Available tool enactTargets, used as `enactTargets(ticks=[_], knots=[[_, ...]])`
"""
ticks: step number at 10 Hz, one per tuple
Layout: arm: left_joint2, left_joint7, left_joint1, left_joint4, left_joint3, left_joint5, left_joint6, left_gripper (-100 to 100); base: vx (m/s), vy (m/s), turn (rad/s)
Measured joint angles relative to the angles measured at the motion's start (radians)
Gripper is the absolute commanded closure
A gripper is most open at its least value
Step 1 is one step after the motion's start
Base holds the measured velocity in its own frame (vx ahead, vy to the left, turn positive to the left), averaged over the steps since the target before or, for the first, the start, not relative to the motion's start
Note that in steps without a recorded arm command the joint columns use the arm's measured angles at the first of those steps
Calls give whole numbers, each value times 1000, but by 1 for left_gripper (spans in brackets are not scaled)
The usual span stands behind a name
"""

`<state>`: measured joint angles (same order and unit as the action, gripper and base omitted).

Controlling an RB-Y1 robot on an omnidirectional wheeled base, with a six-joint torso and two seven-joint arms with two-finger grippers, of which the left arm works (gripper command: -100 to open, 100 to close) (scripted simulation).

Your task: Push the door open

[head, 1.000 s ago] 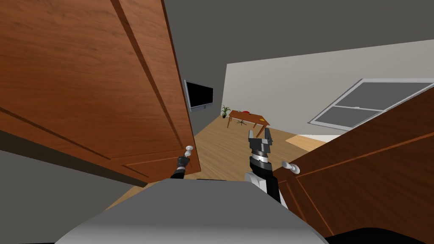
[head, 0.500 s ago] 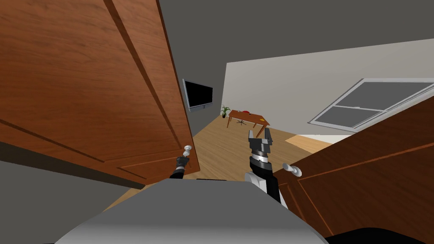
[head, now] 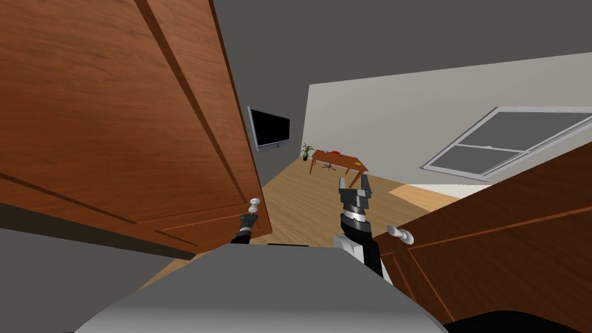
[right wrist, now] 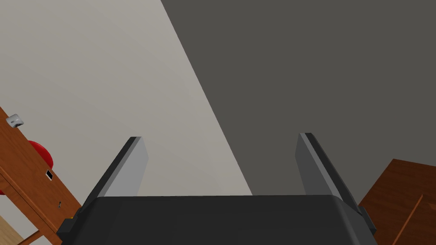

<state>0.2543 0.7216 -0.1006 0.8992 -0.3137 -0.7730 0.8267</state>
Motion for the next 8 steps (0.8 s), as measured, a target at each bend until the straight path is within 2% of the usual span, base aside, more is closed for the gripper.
enactTargets(ticks=[1, 2, 5, 7, 8], knots=[[3, 31, 9, -15, -2, -6, 5, 100, 29, -13, -2], [5, 47, -2, -3, -3, -10, 5, 100, 37, -12, 6], [4, 107, 2, 0, 0, -34, 0, 100, 38, -16, 4], [6, 150, 3, -8, -4, -40, 11, 100, 23, -10, -7], [8, 171, 0, -1, -4, -47, 9, 100, 29, -16, 4]])
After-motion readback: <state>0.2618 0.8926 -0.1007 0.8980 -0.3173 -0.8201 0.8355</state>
